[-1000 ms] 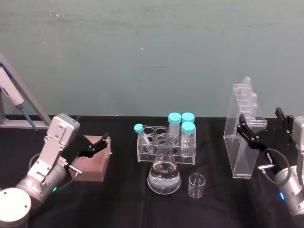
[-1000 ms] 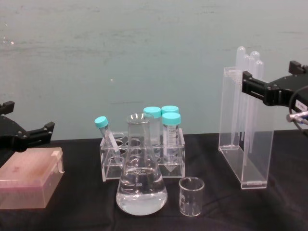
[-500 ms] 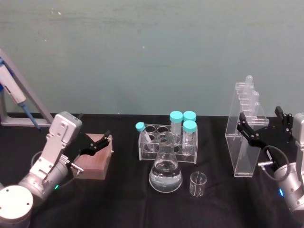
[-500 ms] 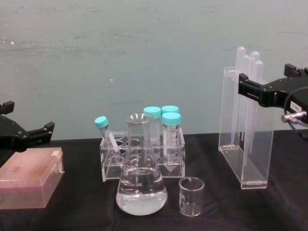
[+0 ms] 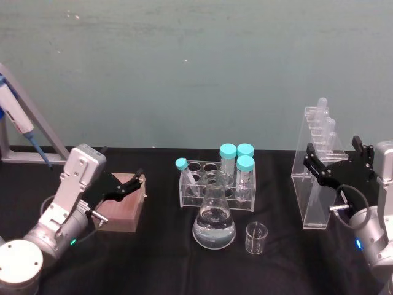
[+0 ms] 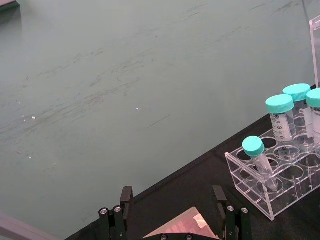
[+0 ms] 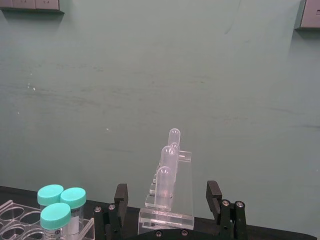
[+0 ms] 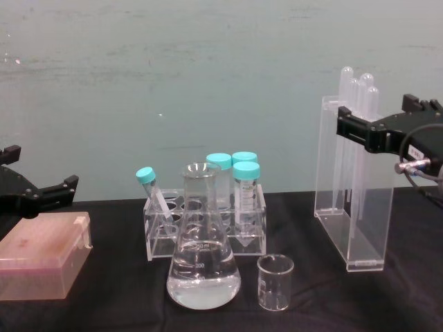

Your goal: Place the experimental apparatus aside using one hand.

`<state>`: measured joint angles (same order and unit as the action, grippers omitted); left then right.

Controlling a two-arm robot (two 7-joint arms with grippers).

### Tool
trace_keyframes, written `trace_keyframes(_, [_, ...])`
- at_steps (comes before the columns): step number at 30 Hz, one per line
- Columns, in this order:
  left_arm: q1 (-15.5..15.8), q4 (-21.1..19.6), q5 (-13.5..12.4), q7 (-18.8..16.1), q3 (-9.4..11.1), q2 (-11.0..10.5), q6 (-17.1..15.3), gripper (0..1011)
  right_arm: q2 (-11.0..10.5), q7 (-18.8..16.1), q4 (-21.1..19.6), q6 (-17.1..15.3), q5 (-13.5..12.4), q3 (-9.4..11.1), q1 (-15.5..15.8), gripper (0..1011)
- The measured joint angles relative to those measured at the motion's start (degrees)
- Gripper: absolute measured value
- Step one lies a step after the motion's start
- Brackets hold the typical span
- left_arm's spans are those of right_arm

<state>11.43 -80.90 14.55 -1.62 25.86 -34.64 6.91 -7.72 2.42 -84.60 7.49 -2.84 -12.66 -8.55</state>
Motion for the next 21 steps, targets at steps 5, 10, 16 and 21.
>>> trace_keyframes(5, [0.0,0.0,0.0,0.0,0.0,0.0,0.0,1000,0.7,-0.5,0.8,-0.4,0.4,0.5,-0.4,1003])
trace_keyframes(10, [0.0,0.0,0.0,0.0,0.0,0.0,0.0,1000,1.5,-1.0,1.9,-0.7,0.8,0.9,-1.0,1003])
trace_keyframes(16, [0.0,0.0,0.0,0.0,0.0,0.0,0.0,1000,2.5,-1.7,3.2,-0.8,1.5,1.5,-1.8,1003])
trace_keyframes(21, [0.0,0.0,0.0,0.0,0.0,0.0,0.0,1000,3.3,-2.2,4.4,-0.6,2.1,2.1,-2.6,1003])
